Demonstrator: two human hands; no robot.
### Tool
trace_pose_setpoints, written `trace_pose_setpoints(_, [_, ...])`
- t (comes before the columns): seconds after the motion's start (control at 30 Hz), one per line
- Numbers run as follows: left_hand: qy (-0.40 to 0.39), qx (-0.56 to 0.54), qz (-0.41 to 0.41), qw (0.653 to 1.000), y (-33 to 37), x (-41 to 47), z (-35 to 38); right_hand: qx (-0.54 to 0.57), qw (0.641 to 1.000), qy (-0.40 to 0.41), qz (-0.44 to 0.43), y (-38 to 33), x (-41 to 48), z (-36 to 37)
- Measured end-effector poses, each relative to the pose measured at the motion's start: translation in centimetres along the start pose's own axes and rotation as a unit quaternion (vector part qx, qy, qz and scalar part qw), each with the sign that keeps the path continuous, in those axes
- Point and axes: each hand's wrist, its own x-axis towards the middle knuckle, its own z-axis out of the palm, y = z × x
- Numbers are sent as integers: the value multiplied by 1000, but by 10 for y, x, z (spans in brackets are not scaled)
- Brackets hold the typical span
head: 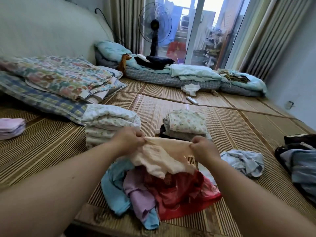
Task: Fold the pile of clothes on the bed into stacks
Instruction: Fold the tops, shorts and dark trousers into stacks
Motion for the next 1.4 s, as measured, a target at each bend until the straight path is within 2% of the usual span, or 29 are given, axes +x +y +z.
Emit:
trace_pose_setpoints(0.07, [35,-85,10,996,19,-1,-20,176,983,47,-14,-19,1,-37])
trace_pose_setpoints(0.1, [41,-141,11,989,30,-3,-30,228,971,63,-26,-28,1,-58])
trace_pose_setpoints(0.2, [32,-295,23,955,62,-6,-58,286,950,99,-77,-55,-5,-114])
trace_pose_setpoints(0.33, [42,-294,76,952,97,-7,-85,258,938,179,-146,-83,-10,-171])
trace_pose_setpoints(0.47, [94,-98,120,983,114,-4,-94,218,939,214,-160,-92,-10,-206])
trace_pose_setpoints(0.53, [76,-66,142,985,119,-5,-96,189,940,237,-155,-87,-8,-218])
trace_pose_setpoints(0.6, [3,-136,145,980,126,-12,-96,159,944,254,-137,-76,-7,-225])
trace_pose_setpoints(0.7, [-97,-284,96,949,141,-18,-89,113,970,190,-104,-55,-8,-219])
trace_pose_setpoints(0.8, [-92,-335,44,936,163,-20,-66,56,981,145,-116,-45,-27,-196])
trace_pose_setpoints(0.87, [-78,-343,14,936,175,-20,-45,70,980,105,-155,-46,-53,-171])
trace_pose_setpoints(0.97, [-78,-254,-1,964,179,-20,-8,190,973,6,-128,-46,-94,-124])
trace_pose_setpoints(1.03, [-96,-237,-5,967,179,-22,9,172,979,34,-106,-38,-100,-100])
trace_pose_setpoints(1.1, [-156,-282,-1,947,176,-27,21,188,976,89,-69,-30,-95,-94])
trace_pose_setpoints(1.17, [-182,-198,75,960,173,-32,24,246,963,107,-35,-26,-88,-101])
trace_pose_setpoints(1.27, [-130,-81,158,975,176,-33,21,244,963,110,-37,-23,-81,-124])
trace_pose_setpoints(1.4, [-26,-22,146,989,186,-25,-12,189,967,159,-71,-24,-71,-172])
